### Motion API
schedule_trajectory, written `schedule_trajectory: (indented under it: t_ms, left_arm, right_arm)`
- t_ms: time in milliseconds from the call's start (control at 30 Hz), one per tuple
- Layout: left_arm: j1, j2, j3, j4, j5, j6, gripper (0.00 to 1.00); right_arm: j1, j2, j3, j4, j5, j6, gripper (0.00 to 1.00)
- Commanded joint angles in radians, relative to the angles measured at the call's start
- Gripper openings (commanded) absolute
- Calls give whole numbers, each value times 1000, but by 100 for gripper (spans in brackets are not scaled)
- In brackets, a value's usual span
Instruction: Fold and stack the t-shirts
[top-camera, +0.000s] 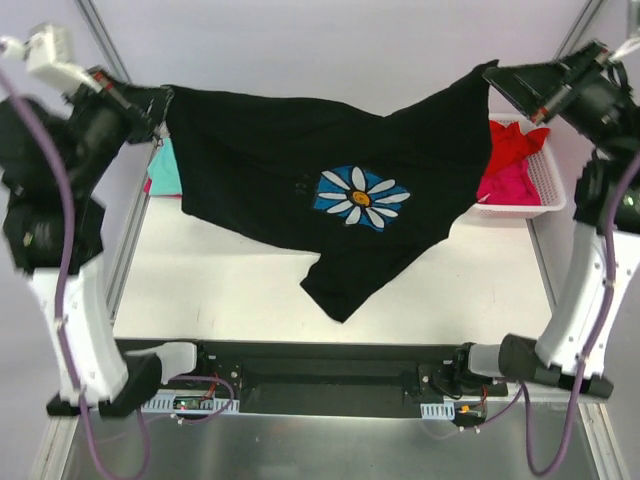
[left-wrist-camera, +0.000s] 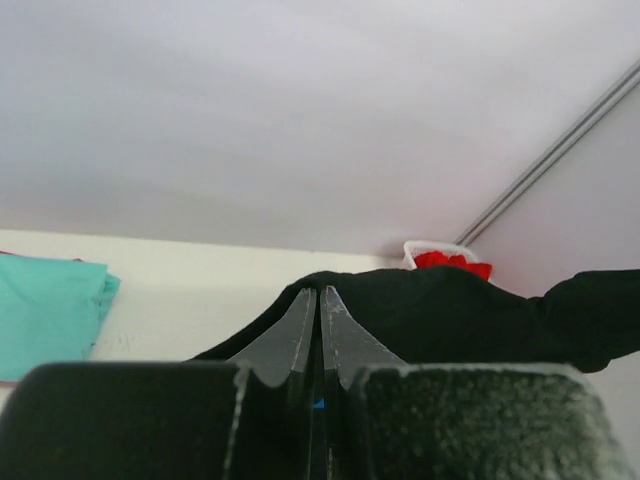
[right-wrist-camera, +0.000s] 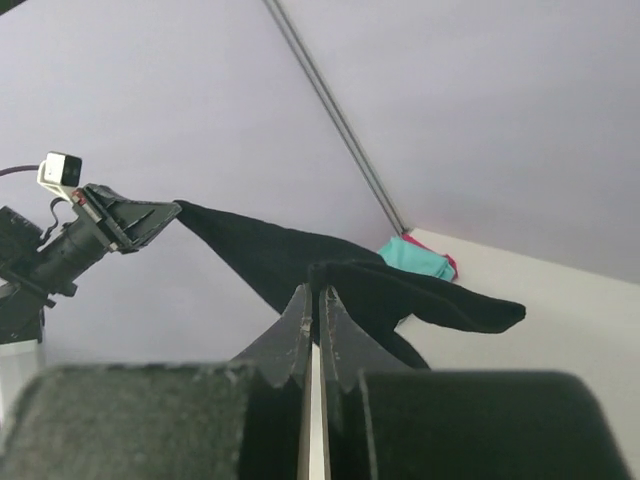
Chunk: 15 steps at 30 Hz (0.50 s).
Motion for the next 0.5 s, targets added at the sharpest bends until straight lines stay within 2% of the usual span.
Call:
schedule_trajectory:
  t_ms: [0, 233, 400, 467]
  left_arm:
    - [11, -217, -69, 48, -98, 21, 0]
    - [8, -417, -95, 36, -212, 35, 0]
    - [7, -516, -166, 125, -175, -34, 0]
    - [8, -524, -160, 179, -155, -49, 0]
  right_arm:
    - [-34, -221, -50, 114, -37, 70, 1]
    - [-43, -353, -38, 116, 6, 151, 1]
    - [-41, -390, 36, 163, 14, 191, 1]
    - [-41, -370, 133, 163, 25, 194, 1]
